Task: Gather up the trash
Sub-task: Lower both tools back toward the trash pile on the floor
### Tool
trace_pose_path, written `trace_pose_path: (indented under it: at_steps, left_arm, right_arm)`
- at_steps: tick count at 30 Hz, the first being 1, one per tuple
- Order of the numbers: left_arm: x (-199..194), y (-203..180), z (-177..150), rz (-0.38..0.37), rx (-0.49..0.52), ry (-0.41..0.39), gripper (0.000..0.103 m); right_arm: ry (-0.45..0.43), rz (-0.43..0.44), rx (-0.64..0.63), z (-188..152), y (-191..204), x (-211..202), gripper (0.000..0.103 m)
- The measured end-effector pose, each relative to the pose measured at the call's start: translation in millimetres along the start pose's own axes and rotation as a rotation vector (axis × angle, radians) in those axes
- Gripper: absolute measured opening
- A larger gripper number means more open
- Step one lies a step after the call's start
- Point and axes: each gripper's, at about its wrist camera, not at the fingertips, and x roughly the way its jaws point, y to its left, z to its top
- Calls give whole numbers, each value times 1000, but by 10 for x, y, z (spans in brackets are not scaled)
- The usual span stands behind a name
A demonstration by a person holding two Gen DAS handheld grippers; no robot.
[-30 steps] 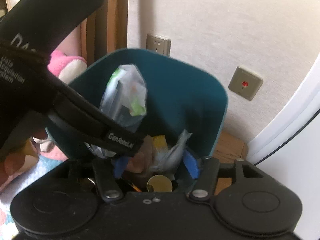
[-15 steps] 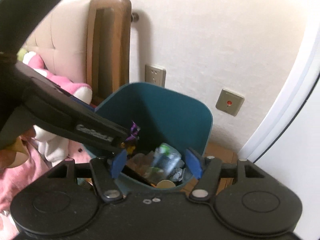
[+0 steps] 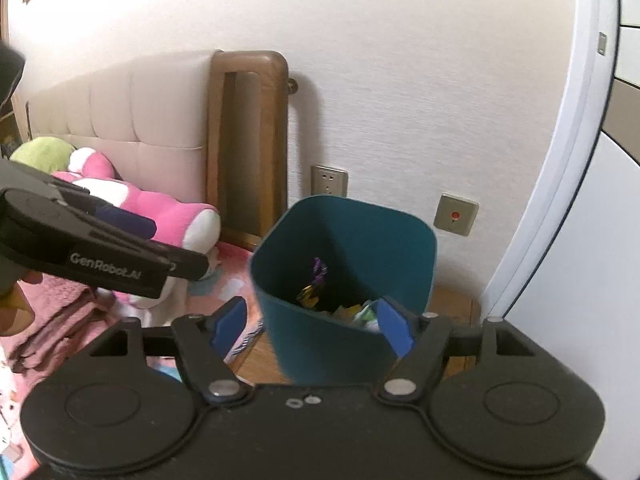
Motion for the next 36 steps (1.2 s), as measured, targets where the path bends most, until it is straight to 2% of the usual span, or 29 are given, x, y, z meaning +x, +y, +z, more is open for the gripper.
trace_pose_path:
  at_steps: [2,7,11,13,17,21,26,31,36]
  left_arm:
    - [-104,47,-129,-12,8,-13,71]
    - [-297,152,-460,-53,27,-11,72]
    - [-401,101,-733,-57,77,-15,79]
    - [-422,54,-839,-58,91,-18,79]
    - [-359,-59,-1039,-54,81,1,81]
    - [-88,-216,-1264,-39,45,64,82]
    - [424,-414,-1657,-69,-49,178,84]
    - [923,-593,-2059,-59,-103,256,84]
    - [1538,-662,-2474,-44,-152,336,84]
  right_arm:
    - [-8,4,16,-79,75,-117,77]
    - [-20,3,78,-302,271,-349,82]
    - [-26,11,152,-512,353,-481,88]
    - [-26,27,177,-623,367,-519,90]
    - [-9,32,191,-859,330,-524,101]
    - [34,50,199,-1136,196,-385,103]
    - [116,66,210,-1607,-35,-37,103]
    - [211,54,131,-2101,-121,345,103]
    - [293,72,130,-2609,-257,764,103]
